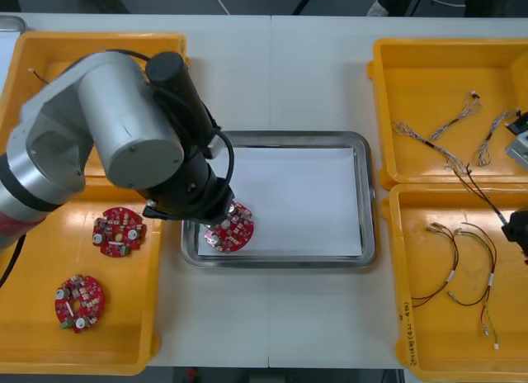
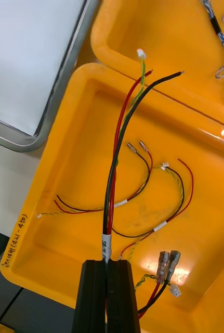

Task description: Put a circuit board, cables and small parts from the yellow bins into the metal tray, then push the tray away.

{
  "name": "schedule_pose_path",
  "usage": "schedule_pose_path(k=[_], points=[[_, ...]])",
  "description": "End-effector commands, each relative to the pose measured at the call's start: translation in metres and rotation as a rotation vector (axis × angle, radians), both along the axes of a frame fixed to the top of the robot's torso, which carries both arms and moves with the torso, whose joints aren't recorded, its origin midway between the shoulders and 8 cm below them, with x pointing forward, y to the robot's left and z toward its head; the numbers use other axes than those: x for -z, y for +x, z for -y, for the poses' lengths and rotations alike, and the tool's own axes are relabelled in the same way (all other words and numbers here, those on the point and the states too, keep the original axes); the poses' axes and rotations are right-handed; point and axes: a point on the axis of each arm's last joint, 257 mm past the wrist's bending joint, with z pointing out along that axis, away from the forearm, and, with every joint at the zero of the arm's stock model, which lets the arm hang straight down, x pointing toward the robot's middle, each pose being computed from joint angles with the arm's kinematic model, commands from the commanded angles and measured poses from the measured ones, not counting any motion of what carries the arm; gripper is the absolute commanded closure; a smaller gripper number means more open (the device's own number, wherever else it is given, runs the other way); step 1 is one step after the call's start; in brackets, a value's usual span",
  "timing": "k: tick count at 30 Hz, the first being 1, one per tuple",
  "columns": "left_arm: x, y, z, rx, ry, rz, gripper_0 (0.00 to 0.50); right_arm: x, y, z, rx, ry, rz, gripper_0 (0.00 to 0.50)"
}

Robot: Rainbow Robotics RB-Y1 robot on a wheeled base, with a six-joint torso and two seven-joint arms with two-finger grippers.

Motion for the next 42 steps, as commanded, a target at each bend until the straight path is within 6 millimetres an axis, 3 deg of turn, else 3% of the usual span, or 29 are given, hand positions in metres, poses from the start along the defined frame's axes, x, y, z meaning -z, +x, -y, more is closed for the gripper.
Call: schedule_pose_path(k=[1,12,19,24,35,42], points=[[-0.051,0.008,-0.014,-0.055,-0.015,0.065,0.000,-0.006,0.003,-0.033,-0.102,-0.009,0.023,0.500],[-0.110,0.037,-0.046,-0.176,-0.116,0.156,0.000,-0.005,0.005,-0.093,-0.341,-0.071,0.011,0.500],[-0.123,0.056,-0.073,-0.258,-0.140,0.176,0.000,-0.008,0.011,-0.146,-0.483,-0.081,0.028,0.500],[-0.129,0.077,-0.104,-0.293,-0.124,0.195,0.000,-0.011,0.019,-0.180,-0.557,-0.096,0.044,0.500],[-0.134,0.103,-0.169,-0.336,-0.044,0.231,0.000,0.004,0.034,-0.218,-0.625,-0.157,0.019,0.500],[-0.132,0.111,-0.203,-0.336,0.023,0.238,0.000,0.026,0.038,-0.218,-0.676,-0.263,-0.006,0.500]])
